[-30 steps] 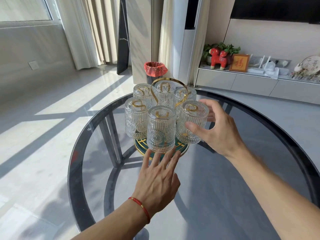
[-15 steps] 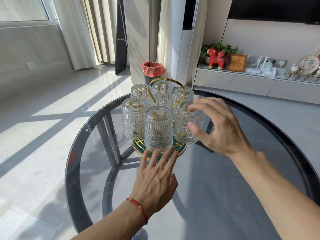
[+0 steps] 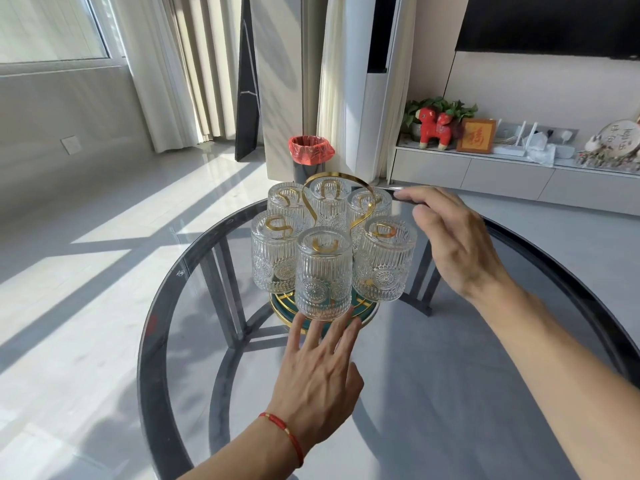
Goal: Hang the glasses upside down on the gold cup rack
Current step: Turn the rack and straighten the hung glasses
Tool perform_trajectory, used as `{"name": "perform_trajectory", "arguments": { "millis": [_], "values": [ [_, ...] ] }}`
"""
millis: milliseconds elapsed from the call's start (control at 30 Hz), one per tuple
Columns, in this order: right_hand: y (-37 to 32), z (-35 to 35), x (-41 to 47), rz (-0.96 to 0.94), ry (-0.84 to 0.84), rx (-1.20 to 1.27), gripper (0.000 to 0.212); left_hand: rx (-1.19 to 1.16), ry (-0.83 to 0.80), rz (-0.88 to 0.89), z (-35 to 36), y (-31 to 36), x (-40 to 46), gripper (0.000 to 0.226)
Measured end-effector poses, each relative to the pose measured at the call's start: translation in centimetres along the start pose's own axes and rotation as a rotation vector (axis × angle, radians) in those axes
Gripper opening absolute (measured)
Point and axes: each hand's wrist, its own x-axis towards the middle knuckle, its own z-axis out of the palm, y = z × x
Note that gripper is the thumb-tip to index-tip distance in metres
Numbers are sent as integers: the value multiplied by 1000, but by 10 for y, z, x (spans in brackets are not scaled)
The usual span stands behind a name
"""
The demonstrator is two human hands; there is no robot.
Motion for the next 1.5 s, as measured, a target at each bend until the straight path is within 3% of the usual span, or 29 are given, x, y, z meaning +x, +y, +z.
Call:
{"name": "perform_trajectory", "arguments": {
  "millis": [100,267,433,1500],
  "values": [
    [6,-2,27,55,-196,27,60,0,-14,-2,1,-1,0,62],
    [15,7,49,167,-336,121,70,0,-13,2,3,-2,1,62],
    [19,7,53,168,-299,65,77,1,-24,7,2,-3,0,61],
    [19,3,61,112,-291,-176,59,7,-49,-3,-1,-3,0,58]
  ]
}}
